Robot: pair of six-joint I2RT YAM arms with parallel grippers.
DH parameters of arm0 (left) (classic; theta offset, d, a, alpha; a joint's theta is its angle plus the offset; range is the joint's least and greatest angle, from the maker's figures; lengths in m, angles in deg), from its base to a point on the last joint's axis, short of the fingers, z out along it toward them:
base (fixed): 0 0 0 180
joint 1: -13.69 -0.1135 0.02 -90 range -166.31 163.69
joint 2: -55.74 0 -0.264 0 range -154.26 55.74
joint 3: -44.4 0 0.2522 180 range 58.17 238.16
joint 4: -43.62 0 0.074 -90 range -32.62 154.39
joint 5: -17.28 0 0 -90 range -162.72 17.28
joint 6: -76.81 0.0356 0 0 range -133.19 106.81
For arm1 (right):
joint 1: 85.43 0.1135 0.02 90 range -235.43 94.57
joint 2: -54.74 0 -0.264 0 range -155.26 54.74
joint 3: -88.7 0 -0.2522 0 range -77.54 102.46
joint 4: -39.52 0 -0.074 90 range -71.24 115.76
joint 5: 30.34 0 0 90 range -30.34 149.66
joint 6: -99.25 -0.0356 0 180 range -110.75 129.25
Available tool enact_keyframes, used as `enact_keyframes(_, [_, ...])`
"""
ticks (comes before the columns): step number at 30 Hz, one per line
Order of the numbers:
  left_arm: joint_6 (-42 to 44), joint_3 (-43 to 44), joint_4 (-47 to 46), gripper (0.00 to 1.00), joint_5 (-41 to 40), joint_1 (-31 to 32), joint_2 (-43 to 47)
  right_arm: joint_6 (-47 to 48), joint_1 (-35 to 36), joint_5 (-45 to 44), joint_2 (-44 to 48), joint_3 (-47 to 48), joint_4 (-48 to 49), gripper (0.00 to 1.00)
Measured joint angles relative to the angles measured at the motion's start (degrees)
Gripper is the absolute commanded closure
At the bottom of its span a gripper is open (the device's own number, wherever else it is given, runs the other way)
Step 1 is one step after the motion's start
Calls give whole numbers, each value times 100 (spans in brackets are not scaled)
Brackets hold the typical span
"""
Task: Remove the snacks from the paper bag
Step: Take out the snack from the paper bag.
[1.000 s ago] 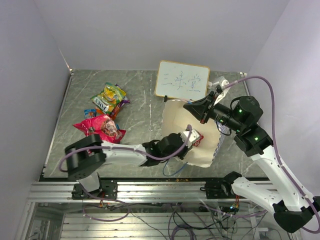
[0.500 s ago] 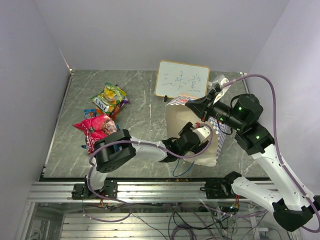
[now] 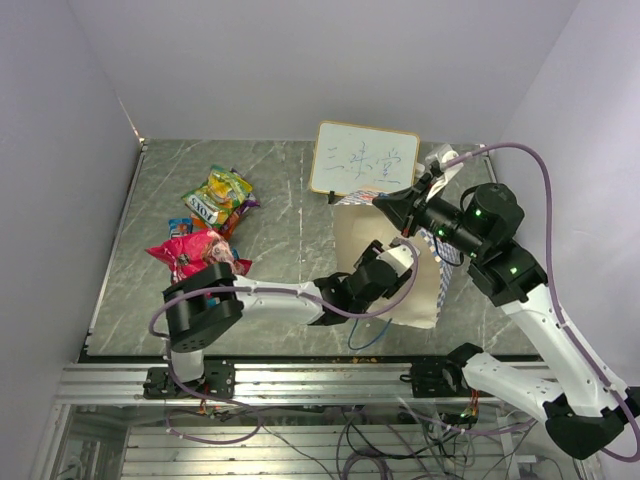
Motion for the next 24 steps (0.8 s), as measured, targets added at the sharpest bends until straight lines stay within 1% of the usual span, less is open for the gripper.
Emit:
enact_keyframes(3, [9,-22,262,39,22,24,302,2,0,-160,2,17,0,100])
enact_keyframes(5, [-59,72,584,49,55,22,431,2,0,-223,-4,22,0,100])
enact_keyframes(6, [-146,210,817,53,85,22,439,2,0,-262,-15,28,2,100])
enact_keyframes(8, [-365,592,1401,53,179,17,378,2,-4,-293,-59,90,0,100])
enact_keyframes(10, [-551,960,1784,53,319,17,278,9,-4,-339,-114,179,28,100])
enact_keyframes(14, [-645,1045,1829,56,433,-4,153,22,-20,-407,-142,251,22,100])
enact_keyframes(16, [-584,1038,1694,53,435,-44,-79,22,-9,-396,-157,260,9,100])
enact_keyframes(17, [-501,1012,1602,51,433,-70,-203,20,-7,-393,-177,282,-13,100])
enact_keyframes(21, [-107,758,1054,34,409,-170,-645,11,-7,-393,-229,350,-39,100])
enact_keyframes(24, [59,850,787,25,385,-249,-1027,4,-7,-393,-245,413,-48,100])
